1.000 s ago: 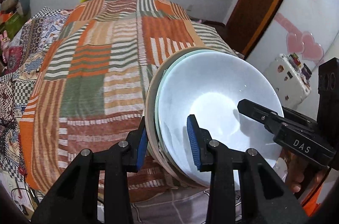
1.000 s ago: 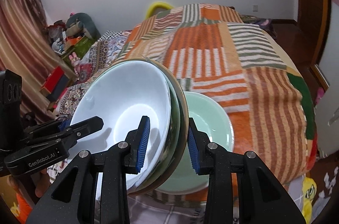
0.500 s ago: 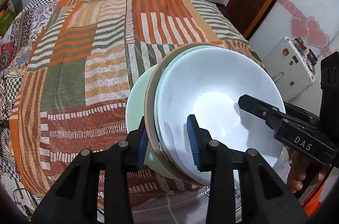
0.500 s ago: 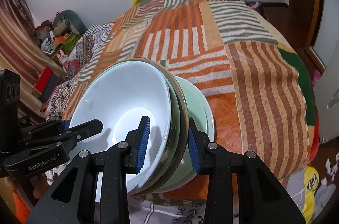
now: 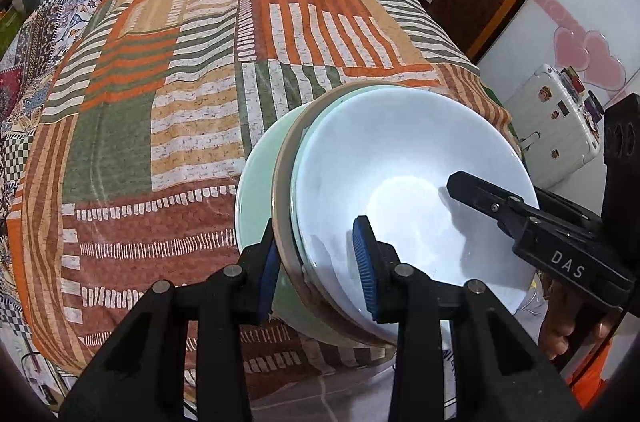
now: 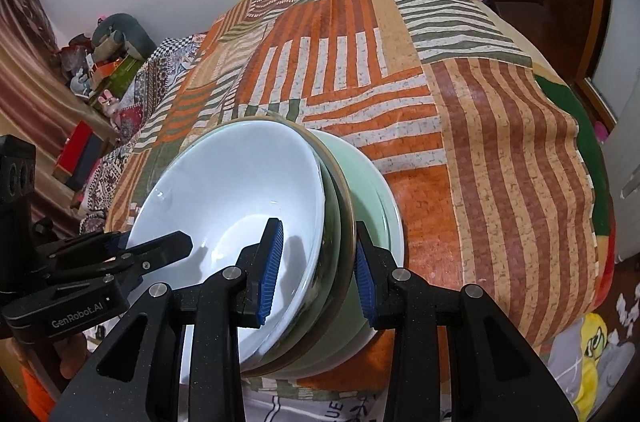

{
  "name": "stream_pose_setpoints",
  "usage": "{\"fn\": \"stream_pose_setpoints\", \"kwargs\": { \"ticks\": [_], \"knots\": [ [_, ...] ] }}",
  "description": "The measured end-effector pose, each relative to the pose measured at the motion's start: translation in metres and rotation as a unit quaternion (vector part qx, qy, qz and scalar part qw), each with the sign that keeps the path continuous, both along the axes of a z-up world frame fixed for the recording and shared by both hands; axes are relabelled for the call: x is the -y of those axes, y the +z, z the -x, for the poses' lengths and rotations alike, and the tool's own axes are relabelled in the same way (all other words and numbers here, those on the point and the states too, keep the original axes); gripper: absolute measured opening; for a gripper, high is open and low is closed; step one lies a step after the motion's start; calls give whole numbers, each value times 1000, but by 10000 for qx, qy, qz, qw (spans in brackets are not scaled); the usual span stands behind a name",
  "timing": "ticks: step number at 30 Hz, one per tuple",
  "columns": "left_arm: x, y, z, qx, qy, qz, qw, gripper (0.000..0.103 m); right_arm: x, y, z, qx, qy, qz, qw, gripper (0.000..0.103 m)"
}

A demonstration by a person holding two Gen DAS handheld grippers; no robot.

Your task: Organize plates and bowls

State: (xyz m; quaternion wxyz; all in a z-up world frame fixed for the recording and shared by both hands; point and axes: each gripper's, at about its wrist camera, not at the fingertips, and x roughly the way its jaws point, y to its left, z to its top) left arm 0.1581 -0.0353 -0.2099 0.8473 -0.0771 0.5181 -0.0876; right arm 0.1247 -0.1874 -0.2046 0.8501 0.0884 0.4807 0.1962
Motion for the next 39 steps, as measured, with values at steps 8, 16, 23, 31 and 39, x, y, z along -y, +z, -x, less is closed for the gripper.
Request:
{"fn": "stream_pose_setpoints", "kwargs": {
  "ticks": [8,16,23,31,39],
  "knots": [
    [-1,1,3,32,36,-120,9999,36,-4,1,1,96,111,303,9994,34],
    [-7,37,23,497,62,-93,9987,37,3,27,13,392,-37,387,9985,50],
    [-11,98,54,1506,180,-70,9884,51,5,80,37,1114,-38,230,9935,51],
    [-23,164,100,2621,417,-25,9641,64,1,147,74,2181,-23,-122,9758,66],
    [-28,198,141,3401,601,-155,9383,87,0,183,104,3042,3,-316,9521,83]
  ]
}}
